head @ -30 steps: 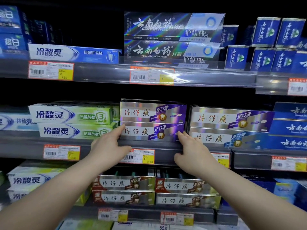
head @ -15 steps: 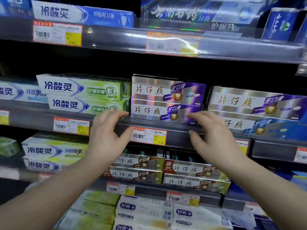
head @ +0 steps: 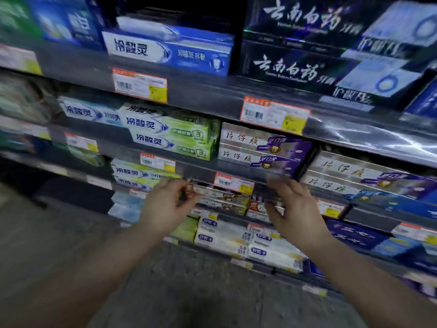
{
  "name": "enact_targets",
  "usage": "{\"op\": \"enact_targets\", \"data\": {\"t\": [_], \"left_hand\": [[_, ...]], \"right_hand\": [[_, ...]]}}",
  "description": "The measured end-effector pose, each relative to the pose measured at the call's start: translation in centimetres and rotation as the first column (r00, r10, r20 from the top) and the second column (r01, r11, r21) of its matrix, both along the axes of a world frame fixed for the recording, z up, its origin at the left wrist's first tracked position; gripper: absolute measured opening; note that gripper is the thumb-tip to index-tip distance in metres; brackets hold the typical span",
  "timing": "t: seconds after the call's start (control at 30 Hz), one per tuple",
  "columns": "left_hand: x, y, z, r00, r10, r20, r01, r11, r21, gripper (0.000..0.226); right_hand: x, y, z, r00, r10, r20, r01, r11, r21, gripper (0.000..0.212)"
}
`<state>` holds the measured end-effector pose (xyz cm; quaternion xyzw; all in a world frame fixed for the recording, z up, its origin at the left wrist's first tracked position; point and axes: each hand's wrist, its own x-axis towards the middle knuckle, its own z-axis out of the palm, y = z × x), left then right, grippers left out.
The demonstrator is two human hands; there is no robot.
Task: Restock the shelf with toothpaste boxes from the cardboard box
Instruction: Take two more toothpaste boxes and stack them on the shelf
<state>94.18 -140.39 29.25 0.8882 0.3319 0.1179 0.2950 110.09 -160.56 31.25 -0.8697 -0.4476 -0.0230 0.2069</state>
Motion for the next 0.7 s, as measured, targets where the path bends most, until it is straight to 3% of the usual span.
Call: {"op": "enact_targets", "data": {"t": [0.1, 0.23, 0.4, 0.57, 0.7], "left_hand": [[-2.8, -1.1, 3.3, 0.995, 0.028, -0.098, -0.031, 0.999, -0.031, 0.078], [-7.3, -3.1, 7.8, 0.965, 0.103, -0.241, -0.134, 0.984, -0.116, 0.054], [-13.7, -5.0, 13.0, 0.876, 0.124, -0.466, -0.213, 0.966, -0.144, 0.060], [-21.8, -4.7, 16.8, 0.855, 0.251, -0.453, -0.338, 0.933, -0.120, 0.061], [-28.5, -3.4, 18.6, 0.827, 0.338, -0.449, -0.435, 0.891, -0.132, 0.061]], "right_hand": [[-1.7, -0.5, 3.1, 0.996, 0.014, -0.084, -0.021, 0.996, -0.090, 0.038], [-4.8, -1.1, 7.9, 0.982, -0.011, -0.189, -0.038, 0.966, -0.256, 0.046], [-9.2, -1.6, 13.0, 0.964, 0.057, -0.261, -0.163, 0.899, -0.407, 0.054], [-13.7, 1.1, 16.2, 0.914, 0.192, -0.358, -0.331, 0.862, -0.383, 0.054], [-18.6, 5.0, 18.1, 0.891, 0.210, -0.402, -0.380, 0.832, -0.405, 0.055]]}}
